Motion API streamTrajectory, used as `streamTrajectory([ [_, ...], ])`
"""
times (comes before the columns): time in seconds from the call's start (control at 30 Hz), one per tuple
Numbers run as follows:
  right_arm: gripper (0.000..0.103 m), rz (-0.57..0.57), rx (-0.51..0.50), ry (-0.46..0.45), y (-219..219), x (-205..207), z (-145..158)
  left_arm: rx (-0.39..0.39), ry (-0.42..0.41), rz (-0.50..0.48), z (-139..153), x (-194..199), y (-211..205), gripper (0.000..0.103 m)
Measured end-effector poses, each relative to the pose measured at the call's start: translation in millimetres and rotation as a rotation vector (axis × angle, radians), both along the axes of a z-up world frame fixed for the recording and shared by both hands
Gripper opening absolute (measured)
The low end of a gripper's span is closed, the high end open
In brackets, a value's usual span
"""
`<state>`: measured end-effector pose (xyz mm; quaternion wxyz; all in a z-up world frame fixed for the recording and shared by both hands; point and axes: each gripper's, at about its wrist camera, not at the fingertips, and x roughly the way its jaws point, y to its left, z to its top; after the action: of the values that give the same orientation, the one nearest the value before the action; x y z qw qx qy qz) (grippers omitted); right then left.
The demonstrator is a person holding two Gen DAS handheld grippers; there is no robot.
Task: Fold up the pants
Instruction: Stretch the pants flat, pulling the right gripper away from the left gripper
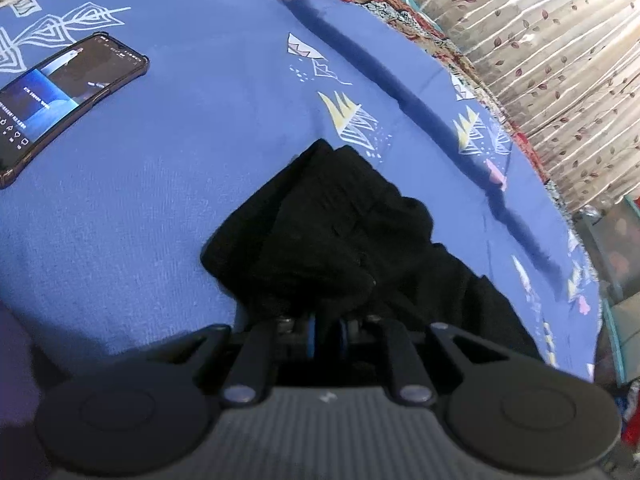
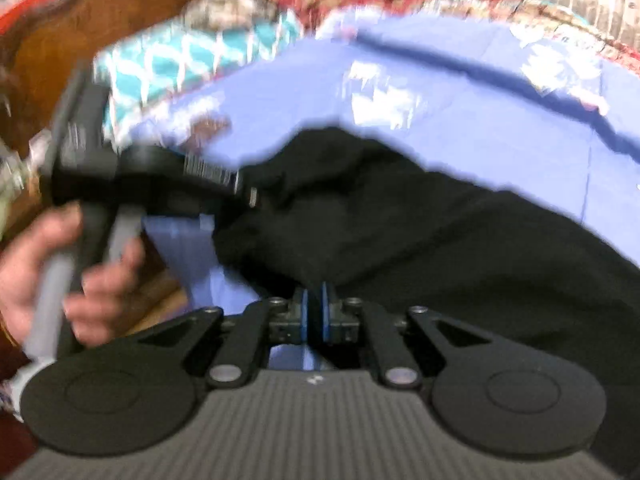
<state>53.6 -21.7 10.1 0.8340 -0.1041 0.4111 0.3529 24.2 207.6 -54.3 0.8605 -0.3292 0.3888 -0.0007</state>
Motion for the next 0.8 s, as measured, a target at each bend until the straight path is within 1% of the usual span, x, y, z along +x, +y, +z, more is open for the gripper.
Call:
streamTrajectory([
  [0.03,0.010,-0.008,-0.042,0.028,6,1,-15,0.014,-0.003,0.000,0,0,-2,0.011],
  [0.07,0.014,-0.021,-0.063,0.062,10,0,-28,0.033,-0.005,-0.004,1,0,-4,0.011],
  [0.1,0.014,-0.036,-0.058,0.069,9,-3,-38,0.049,-0.005,-0.010,3,-1,-6,0.012],
  [0.13,0.018,-0.044,-0.035,0.051,7,-3,-39,0.060,-0.005,-0.016,5,-1,-6,0.012],
  [0.17,0.031,-0.041,-0.017,0.066,5,-1,-36,0.061,-0.007,-0.020,8,-4,-5,0.012],
  [0.23,0.047,-0.034,0.052,0.095,-2,4,-20,0.046,-0.017,-0.020,16,-12,1,0.013],
  [0.3,0.047,-0.062,0.106,0.053,-14,0,-4,0.038,-0.048,-0.006,29,-22,7,0.014],
  [0.37,0.047,-0.117,0.157,0.023,-37,-3,11,0.060,-0.091,0.025,46,-34,11,0.015],
  [0.43,0.047,-0.202,0.192,0.001,-63,-3,17,0.082,-0.131,0.043,62,-40,9,0.015],
  [0.5,0.047,-0.305,0.207,-0.008,-90,-2,20,0.115,-0.167,0.042,76,-39,-1,0.015],
  [0.57,0.046,-0.390,0.211,-0.003,-111,-4,19,0.127,-0.202,-0.004,86,-34,-19,0.015],
  [0.67,0.046,-0.483,0.242,0.054,-126,-5,14,0.151,-0.222,-0.109,89,-20,-53,0.015],
  [0.73,0.046,-0.496,0.255,0.088,-119,-2,2,0.174,-0.224,-0.164,83,-11,-72,0.015],
  [0.8,0.046,-0.497,0.231,0.112,-111,-1,-5,0.205,-0.194,-0.200,70,0,-88,0.015],
])
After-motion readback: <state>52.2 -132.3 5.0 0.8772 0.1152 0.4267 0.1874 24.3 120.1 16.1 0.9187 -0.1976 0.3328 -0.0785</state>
